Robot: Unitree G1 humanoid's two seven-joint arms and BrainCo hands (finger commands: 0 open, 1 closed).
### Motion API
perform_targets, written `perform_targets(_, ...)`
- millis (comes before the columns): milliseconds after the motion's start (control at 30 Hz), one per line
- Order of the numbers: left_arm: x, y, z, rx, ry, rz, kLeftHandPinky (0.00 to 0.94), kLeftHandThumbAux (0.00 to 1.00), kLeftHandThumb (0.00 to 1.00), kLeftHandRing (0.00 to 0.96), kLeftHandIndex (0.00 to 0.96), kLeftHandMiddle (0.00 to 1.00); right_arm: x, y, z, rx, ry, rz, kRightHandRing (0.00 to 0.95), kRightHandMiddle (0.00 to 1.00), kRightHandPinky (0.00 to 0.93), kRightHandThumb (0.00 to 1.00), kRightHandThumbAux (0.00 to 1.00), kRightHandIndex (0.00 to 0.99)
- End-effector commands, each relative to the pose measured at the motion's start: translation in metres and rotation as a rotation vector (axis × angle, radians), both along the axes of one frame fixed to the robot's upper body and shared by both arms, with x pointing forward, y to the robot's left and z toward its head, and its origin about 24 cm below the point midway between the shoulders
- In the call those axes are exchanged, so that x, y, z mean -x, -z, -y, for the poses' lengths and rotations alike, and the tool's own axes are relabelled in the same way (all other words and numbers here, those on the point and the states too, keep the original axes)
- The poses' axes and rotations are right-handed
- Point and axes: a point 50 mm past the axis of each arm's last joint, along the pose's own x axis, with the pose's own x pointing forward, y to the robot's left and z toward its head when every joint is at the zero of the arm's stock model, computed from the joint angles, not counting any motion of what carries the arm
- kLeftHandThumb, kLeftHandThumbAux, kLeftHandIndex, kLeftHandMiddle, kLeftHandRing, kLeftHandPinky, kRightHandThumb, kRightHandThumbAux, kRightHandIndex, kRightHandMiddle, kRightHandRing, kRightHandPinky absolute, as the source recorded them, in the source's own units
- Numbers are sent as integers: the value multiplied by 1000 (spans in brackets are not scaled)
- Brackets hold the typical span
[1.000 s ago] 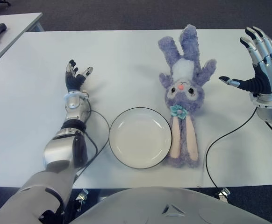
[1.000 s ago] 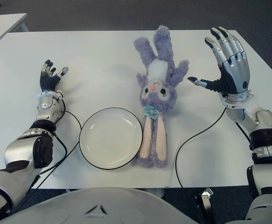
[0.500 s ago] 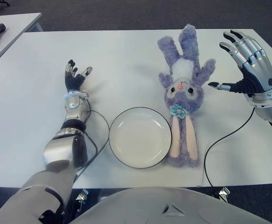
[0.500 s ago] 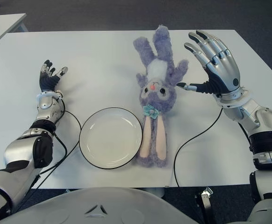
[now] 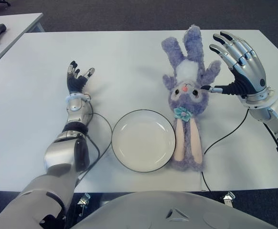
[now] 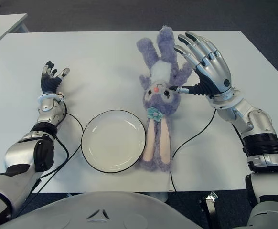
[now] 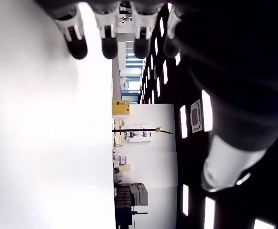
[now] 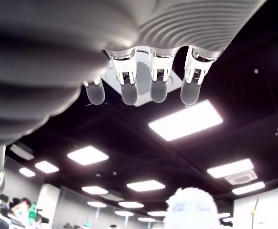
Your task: Put the doll into the plate.
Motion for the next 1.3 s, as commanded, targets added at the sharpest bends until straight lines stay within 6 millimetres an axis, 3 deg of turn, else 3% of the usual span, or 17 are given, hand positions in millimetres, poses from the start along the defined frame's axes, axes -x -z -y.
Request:
perform_targets(33, 80, 104, 20, 113, -15, -474, 20, 743, 19, 8, 36, 24, -4, 5, -13, 22, -16, -19, 21, 41, 45, 109, 448, 41)
perform_targets(267, 80, 104, 21, 119, -12, -471, 28, 756, 21, 5, 30, 20, -7, 7, -21, 13, -37, -24, 27, 36, 55, 184, 441, 51)
perform_targets(1300, 81, 104, 21, 135, -14, -467, 37, 767, 11, 6, 35, 17, -7, 35, -34, 67, -27, -215, 10, 0, 74, 272, 432, 48)
